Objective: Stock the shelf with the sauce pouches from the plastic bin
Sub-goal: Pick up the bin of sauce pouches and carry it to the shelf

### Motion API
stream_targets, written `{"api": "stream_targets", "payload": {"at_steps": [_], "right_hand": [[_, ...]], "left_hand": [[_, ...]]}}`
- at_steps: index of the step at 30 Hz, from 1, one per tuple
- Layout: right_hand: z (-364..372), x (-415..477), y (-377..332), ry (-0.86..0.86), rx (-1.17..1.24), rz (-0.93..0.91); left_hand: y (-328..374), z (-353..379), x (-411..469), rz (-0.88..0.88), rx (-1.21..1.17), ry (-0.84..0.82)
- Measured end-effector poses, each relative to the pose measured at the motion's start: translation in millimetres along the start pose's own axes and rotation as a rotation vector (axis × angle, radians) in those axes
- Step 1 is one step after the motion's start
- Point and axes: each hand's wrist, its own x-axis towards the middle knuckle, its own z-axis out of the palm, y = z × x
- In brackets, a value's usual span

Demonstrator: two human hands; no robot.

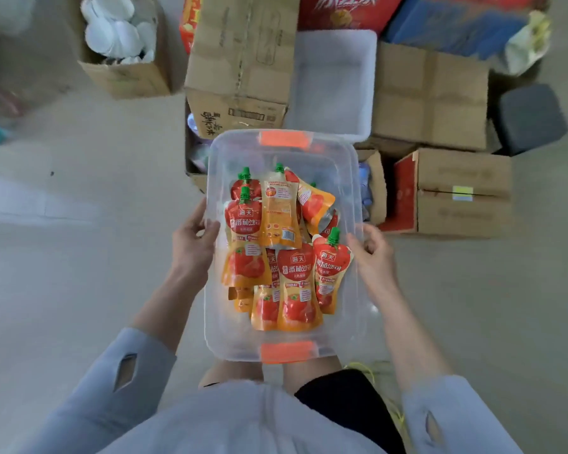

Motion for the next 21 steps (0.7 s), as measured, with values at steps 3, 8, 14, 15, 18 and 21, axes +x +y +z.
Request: {"api": "stream_targets", "payload": {"at_steps": [3,8,14,15,18,21], "right_hand": [[-43,-31,16,0.146,0.04,0.034],[-126,-71,48,0.34,0.175,0.131],[-246,-94,108,0.513,0.278,0.221],[-268,-96,117,0.541,0.293,0.222],[-334,-102,143,0.63,0.302,0.231],[-398,-103,163,0.72,0.304,0.254]], "left_hand": [[24,39,-20,0.046,0.099,-0.106],[47,133,-61,0.117,0.253,-0.317],[57,272,-140,0.268,0.386,-0.533],[57,296,-156,0.298,0.41,-0.559],[55,366,-195,0.329,0.465,-0.64],[53,433,-228,0.356,0.535,-0.738]]}}
